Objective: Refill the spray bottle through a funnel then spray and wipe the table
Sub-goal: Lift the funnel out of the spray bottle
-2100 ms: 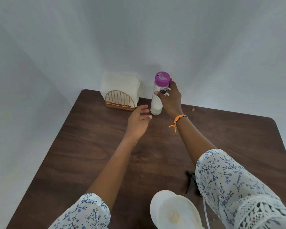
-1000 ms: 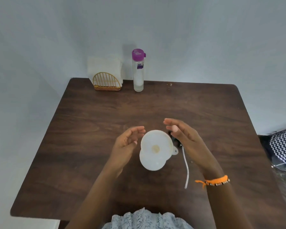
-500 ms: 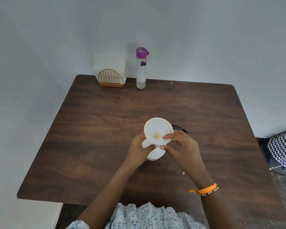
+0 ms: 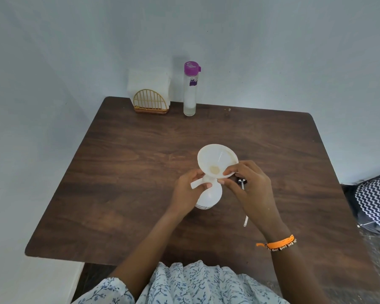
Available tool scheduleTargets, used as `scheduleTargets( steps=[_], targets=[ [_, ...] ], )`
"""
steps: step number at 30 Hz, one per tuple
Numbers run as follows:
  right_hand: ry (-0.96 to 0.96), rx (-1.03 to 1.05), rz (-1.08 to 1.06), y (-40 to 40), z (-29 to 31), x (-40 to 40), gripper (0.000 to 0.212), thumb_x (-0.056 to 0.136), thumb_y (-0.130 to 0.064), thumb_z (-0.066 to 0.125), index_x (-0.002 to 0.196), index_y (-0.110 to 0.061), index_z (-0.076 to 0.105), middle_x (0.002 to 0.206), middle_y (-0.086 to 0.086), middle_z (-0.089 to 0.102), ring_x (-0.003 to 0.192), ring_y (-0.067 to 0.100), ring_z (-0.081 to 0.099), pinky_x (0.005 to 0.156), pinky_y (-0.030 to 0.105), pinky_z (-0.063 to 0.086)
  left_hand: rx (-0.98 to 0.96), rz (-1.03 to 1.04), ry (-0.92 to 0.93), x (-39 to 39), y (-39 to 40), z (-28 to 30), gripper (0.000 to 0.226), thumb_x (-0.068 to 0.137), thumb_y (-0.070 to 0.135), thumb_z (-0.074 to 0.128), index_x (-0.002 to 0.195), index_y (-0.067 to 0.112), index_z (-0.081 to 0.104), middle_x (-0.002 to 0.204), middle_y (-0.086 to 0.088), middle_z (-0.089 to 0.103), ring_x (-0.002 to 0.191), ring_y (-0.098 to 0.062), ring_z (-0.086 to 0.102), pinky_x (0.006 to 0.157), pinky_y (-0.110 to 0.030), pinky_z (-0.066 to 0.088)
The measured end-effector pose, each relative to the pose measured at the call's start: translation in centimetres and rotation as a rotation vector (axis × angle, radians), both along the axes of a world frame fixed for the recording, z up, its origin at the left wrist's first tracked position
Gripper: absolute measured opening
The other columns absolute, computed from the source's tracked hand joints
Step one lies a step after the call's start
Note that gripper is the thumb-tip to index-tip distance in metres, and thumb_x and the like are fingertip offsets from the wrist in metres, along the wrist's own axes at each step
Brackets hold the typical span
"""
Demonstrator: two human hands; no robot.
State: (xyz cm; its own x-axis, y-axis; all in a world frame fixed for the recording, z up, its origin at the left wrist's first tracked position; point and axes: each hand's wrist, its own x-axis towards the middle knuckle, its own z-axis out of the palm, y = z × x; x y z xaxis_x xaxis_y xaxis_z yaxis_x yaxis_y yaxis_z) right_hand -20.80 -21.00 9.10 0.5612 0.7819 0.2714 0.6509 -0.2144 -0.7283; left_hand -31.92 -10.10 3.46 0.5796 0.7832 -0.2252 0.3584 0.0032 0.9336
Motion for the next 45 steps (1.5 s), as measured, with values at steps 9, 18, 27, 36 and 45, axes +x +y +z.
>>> scheduleTargets(
  steps=[9, 18, 27, 36, 45],
  targets=[
    [0.011, 0.028, -0.005, 0.2, -0.9, -0.1, 0.016, 0.076, -0.013, 0.075, 0.091, -0.010, 0.069, 0.104, 0.006, 0.063, 0.084, 0.014, 0.060, 0.068, 0.010, 0.046, 0.004, -0.008, -0.012, -0.1, 0.2, -0.3, 0.033, 0.082, 0.022, 0.071, 0.114, 0.022, 0.062, 0.106, 0.014, 0.060, 0.102, -0.011, 0.059, 0.079, -0.020, 0.048],
    [-0.019, 0.027, 0.023, 0.2, -1.3, 0.0, 0.016, 0.078, -0.015, 0.074, 0.092, -0.010, 0.068, 0.105, 0.007, 0.062, 0.083, 0.010, 0.057, 0.069, 0.007, 0.043, -0.003, -0.010, -0.024, -0.1, 0.0, 0.0, 0.031, 0.082, 0.020, 0.072, 0.112, 0.021, 0.064, 0.106, 0.012, 0.061, 0.100, -0.011, 0.058, 0.082, -0.025, 0.050],
    [-0.129, 0.004, 0.062, 0.1, -1.7, -0.6, 0.025, 0.077, -0.028, 0.067, 0.093, -0.009, 0.067, 0.107, 0.011, 0.063, 0.098, 0.024, 0.059, 0.074, 0.033, 0.055, -0.035, 0.009, -0.073, -0.1, 0.0, 0.5, 0.029, 0.082, 0.014, 0.072, 0.107, 0.024, 0.061, 0.104, 0.013, 0.059, 0.094, -0.007, 0.056, 0.077, -0.019, 0.048],
    [-0.176, -0.016, 0.066, -0.1, -1.8, -0.2, 0.035, 0.081, -0.044, 0.056, 0.093, -0.013, 0.067, 0.106, 0.008, 0.064, 0.095, 0.024, 0.061, 0.072, 0.035, 0.056, -0.065, -0.012, -0.100, 0.0, 0.4, 0.4, 0.030, 0.079, 0.016, 0.074, 0.100, 0.031, 0.058, 0.106, 0.010, 0.062, 0.099, -0.010, 0.059, 0.080, -0.023, 0.050],
    [-0.101, 0.018, 0.083, 0.2, -1.6, 0.8, 0.023, 0.077, -0.029, 0.069, 0.094, -0.014, 0.067, 0.108, 0.007, 0.061, 0.090, 0.012, 0.054, 0.073, 0.017, 0.049, -0.077, -0.085, -0.102, -0.1, 0.9, 1.1, 0.034, 0.079, 0.015, 0.074, 0.099, 0.035, 0.056, 0.103, 0.019, 0.057, 0.088, 0.001, 0.056, 0.070, -0.008, 0.043]
  ],
)
